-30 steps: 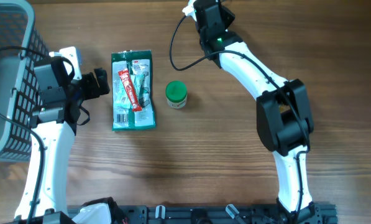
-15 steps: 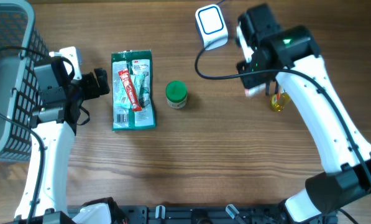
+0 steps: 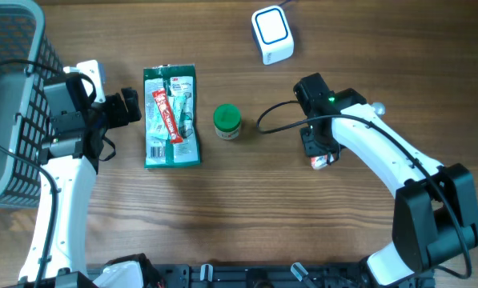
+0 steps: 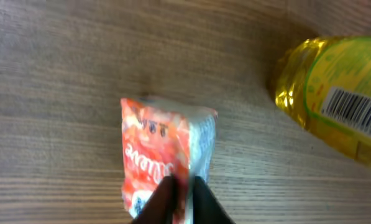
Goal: Scan the item barcode
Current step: 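Lower the carton with the right gripper and release it near the bottle, then move the right gripper to the green-lidded jar and grasp it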
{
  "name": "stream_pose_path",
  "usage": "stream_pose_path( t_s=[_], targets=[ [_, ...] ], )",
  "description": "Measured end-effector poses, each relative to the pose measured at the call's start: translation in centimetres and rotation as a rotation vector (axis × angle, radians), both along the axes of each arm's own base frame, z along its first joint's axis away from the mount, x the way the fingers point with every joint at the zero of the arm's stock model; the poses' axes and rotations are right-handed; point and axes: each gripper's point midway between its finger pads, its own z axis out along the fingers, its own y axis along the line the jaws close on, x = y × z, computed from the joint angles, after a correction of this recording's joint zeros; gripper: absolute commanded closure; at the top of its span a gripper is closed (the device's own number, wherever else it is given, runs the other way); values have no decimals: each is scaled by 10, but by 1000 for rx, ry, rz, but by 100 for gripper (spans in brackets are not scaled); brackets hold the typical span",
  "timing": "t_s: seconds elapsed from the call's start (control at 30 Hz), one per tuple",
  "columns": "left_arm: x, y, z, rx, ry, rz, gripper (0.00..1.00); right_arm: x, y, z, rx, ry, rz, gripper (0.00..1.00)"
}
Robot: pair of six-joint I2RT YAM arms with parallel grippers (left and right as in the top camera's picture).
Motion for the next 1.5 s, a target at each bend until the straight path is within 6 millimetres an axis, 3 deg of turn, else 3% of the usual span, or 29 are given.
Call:
stream_pose_path(
  t_s=[0.03,0.13,0.2,0.27,0.37,0.5,0.57,0.7,0.83,0.93,1.03,1.07,1.1,1.2,1.27,1.5],
  targets=[
    [0,0,0,0,0,0,0,1,0,0,2,-7,-4,48],
    [0,0,0,0,0,0,0,5,1,0,4,-20,-5,44],
    [0,0,0,0,0,0,0,10,8,0,42,-40,-4,52],
    [0,0,0,0,0,0,0,13,30,-2,162,-37,2,71],
    [0,0,0,0,0,0,0,2,54,-2,303,22,-21,72],
    [0,0,0,0,0,0,0,7,64,-8,368,-3,-86,73],
    [0,0,0,0,-1,0,0,4,62,-24,372,-20,-93,71],
    [0,0,0,0,0,0,0,-15,32,-55,245,-20,-123,72],
    [0,0,0,0,0,0,0,-5,3,-54,84,-104,-158,70],
    [0,0,0,0,0,0,0,-5,-14,-52,-5,-128,-171,62],
    [0,0,0,0,0,0,0,-7,-17,-50,-35,-113,-130,22],
    [0,0,0,0,0,0,0,-3,-8,-48,11,-101,-92,4],
    [0,0,0,0,0,0,0,4,10,-43,99,-93,-48,0],
    [0,0,0,0,0,0,0,21,61,-33,357,-118,28,0],
    [0,0,0,0,0,0,0,26,77,-28,445,-132,55,0],
    [0,0,0,0,0,0,0,44,96,-16,539,-208,91,0]
  ],
)
